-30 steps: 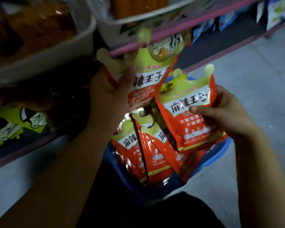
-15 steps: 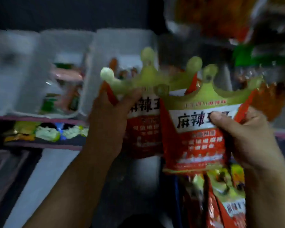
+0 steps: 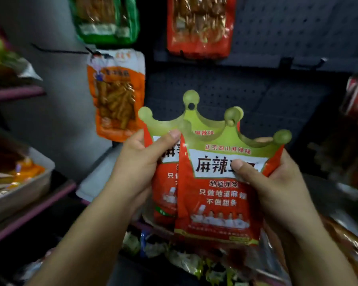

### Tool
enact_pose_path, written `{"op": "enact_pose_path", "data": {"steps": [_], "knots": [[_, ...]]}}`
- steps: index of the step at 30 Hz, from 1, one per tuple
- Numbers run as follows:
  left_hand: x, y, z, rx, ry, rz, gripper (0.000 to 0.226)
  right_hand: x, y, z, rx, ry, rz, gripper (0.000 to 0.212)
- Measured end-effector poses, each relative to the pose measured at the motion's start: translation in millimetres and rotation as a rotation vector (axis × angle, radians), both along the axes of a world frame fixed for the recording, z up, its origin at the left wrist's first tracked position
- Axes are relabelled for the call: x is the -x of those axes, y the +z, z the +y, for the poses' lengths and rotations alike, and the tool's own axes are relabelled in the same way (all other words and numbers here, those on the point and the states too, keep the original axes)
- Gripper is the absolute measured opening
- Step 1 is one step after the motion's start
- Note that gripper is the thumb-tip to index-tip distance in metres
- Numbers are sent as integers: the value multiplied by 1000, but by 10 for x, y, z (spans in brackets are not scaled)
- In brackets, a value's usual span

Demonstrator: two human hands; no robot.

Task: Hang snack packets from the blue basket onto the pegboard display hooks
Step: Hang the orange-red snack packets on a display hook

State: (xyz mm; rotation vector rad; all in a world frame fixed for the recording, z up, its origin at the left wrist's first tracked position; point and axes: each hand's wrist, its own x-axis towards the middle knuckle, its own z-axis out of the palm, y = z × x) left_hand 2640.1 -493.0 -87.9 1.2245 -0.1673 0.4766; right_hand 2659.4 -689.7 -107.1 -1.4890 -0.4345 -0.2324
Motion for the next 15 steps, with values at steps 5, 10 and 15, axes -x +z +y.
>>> {"op": "enact_pose_path", "data": {"steps": [5, 10, 15], "knots": [[-208, 335, 355, -176, 49, -95, 21, -180, 169, 241, -1, -45, -31, 27], [-487, 633, 414, -169, 55, -120, 7, -326, 449, 383, 9, -93, -108, 23], [-703, 811, 385, -89, 61, -168, 11, -447, 625, 460, -11, -112, -149, 21]]}}
